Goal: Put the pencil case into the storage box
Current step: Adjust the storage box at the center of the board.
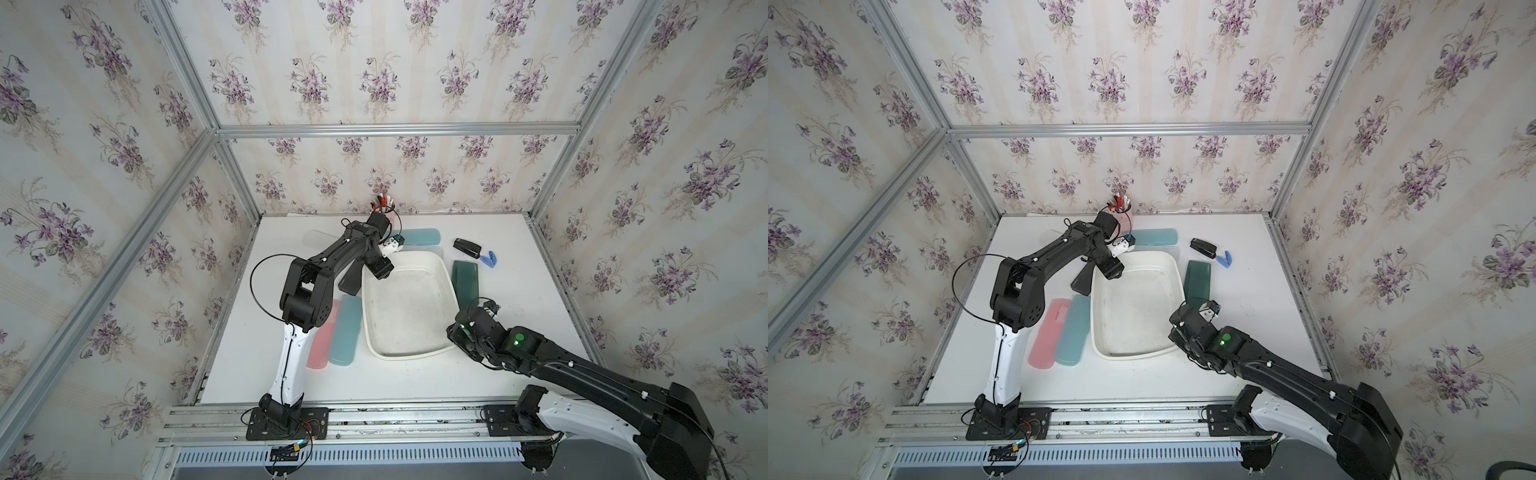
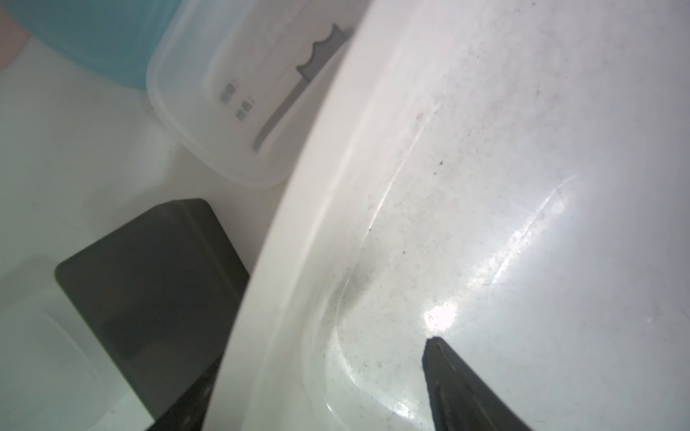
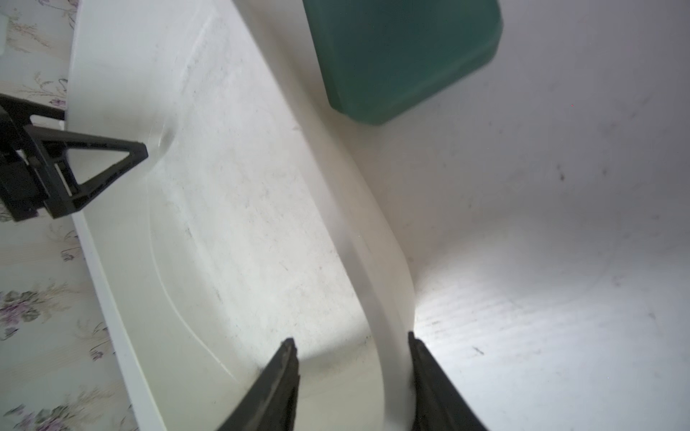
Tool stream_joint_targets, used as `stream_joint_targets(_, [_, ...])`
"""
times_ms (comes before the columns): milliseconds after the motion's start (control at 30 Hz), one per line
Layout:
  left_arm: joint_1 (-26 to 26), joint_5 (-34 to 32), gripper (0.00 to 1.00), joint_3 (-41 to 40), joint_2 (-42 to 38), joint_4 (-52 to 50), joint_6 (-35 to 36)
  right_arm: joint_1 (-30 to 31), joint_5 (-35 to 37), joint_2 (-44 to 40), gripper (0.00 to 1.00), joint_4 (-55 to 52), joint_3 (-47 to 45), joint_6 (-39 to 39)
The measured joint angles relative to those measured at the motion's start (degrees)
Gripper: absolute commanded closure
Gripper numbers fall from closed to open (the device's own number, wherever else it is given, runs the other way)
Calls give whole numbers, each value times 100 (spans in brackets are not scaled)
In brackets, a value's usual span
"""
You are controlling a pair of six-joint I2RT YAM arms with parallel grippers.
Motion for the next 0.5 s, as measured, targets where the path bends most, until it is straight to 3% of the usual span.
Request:
stream_joint_targets(133, [22,-225,24,-463,-297,153,-345,-704,15,680,64,-87,376,-796])
stream_joint_targets(367, [-61,-339,22,-1154,-780,245,-953,-1908,4,1563,64,-240,1355,-2430])
stream_joint_targets(500, [-155,-505,20,-1399,-979,157,-1316,-2267,243,2339,63,-369,2277,-3473])
